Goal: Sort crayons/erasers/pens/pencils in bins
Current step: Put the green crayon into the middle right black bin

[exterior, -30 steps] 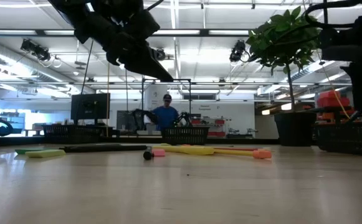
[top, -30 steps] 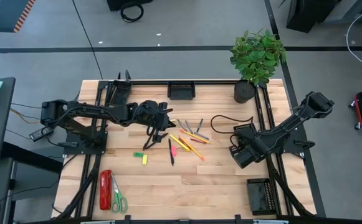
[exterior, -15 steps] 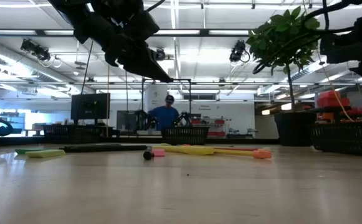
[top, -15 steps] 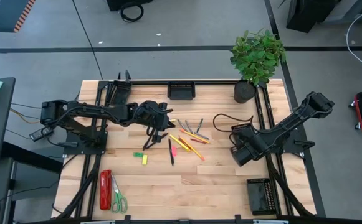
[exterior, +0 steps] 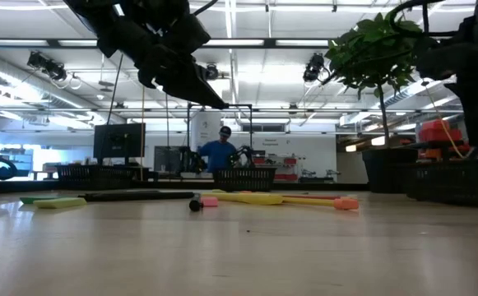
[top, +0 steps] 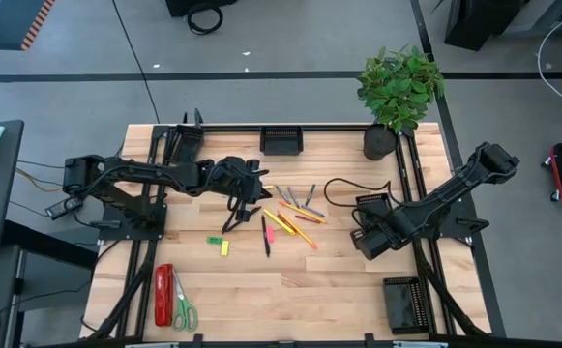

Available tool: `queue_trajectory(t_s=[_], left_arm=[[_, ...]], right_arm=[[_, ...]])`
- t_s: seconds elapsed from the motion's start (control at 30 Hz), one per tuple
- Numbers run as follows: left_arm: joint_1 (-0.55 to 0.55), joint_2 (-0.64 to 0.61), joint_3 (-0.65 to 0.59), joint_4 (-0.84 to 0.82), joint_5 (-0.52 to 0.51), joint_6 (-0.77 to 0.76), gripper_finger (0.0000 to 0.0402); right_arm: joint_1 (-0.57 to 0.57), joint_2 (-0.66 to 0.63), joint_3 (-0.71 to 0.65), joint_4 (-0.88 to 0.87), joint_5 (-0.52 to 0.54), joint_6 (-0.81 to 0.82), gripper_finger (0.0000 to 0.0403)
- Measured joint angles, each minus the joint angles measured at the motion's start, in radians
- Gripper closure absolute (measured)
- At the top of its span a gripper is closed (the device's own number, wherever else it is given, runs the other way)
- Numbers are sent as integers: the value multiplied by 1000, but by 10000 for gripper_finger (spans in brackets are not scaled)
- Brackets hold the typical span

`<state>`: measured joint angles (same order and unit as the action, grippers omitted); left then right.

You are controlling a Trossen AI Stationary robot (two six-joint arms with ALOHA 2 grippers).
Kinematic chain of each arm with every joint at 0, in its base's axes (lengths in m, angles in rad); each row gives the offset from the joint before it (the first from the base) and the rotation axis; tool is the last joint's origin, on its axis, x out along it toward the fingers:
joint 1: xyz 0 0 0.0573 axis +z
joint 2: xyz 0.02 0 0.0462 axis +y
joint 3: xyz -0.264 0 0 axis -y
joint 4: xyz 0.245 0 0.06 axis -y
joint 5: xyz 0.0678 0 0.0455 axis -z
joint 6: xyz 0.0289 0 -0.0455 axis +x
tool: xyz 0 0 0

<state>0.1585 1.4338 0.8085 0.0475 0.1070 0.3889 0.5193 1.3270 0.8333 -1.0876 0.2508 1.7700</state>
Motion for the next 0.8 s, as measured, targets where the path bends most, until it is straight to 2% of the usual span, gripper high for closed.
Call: queue_trajectory(t_s=[0.13,0.23,0.47,0.63,0.8], left_arm=[[0,0,0,0,0,0,383],[0,0,0,0,0,0,378],[0,0,0,0,0,-2,383],[0,0,0,0,0,-2,382],[0,0,0,0,0,-2,375]], right_arm=[[-2,0,0,41,57,-31,358],[-9,0,0,35,62,-27,358],[-35,0,0,-69,69,-26,358],[-35,0,0,-88,182,-25,358],[-35,0,0,-87,192,-35,342]])
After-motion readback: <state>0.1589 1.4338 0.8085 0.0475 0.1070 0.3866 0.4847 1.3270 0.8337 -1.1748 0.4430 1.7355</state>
